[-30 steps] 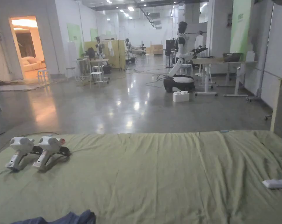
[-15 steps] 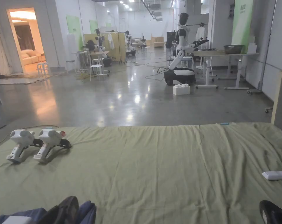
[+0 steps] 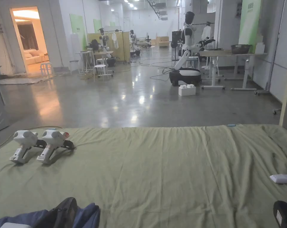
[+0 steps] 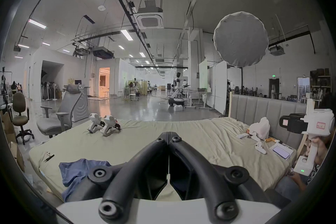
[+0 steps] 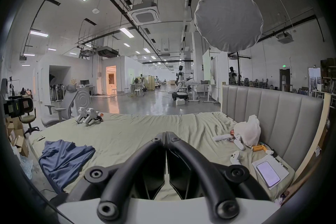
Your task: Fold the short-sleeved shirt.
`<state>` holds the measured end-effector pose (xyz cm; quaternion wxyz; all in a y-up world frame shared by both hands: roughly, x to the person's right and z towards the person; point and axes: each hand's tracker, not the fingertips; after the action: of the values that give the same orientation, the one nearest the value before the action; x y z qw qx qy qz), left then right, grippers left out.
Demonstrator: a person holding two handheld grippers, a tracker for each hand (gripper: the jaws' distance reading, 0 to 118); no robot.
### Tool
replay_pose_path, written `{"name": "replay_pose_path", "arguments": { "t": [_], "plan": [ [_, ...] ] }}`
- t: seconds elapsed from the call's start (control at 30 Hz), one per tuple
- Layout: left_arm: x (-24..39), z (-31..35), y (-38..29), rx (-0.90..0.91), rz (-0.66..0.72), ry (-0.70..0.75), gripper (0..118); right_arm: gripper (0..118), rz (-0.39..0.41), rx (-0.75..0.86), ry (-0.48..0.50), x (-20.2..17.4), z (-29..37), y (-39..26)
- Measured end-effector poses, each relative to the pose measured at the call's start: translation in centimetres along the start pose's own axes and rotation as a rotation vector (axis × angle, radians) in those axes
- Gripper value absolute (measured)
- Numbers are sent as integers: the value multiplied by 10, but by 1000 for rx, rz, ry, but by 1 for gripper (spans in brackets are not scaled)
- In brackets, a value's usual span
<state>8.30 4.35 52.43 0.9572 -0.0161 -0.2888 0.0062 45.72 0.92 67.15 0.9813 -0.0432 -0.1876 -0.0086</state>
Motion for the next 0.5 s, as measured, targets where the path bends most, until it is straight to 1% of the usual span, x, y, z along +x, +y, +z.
{"name": "replay_pose_path", "arguments": {
  "t": [0.17, 0.23, 0.3, 0.37, 0.4, 0.47, 0.5],
  "plan": [
    [-8, -3, -1, -24, 17, 4, 0, 0, 12, -2, 2, -1, 2, -2],
    [-16, -6, -3, -60, 33, 44, 0, 0, 14, -4, 4, -1, 3, -3],
    [-33, -9, -7, -81, 46, 54, 0, 0, 26, -13, 9, 0, 3, -7],
    [-49, -17, -9, -140, 64, 68, 1, 0, 37, -28, 14, 1, 2, -11],
    [-60, -23, -12, -171, 65, 70, 6, 0, 39, -41, 18, 1, 0, -15],
    [-77, -39, -20, -245, 54, 138, 35, 0, 29, -79, 24, 3, -4, -23],
    [-87, -49, -27, -280, 58, 175, 52, 0, 19, -103, 28, 3, -7, -28]
  ]
}}
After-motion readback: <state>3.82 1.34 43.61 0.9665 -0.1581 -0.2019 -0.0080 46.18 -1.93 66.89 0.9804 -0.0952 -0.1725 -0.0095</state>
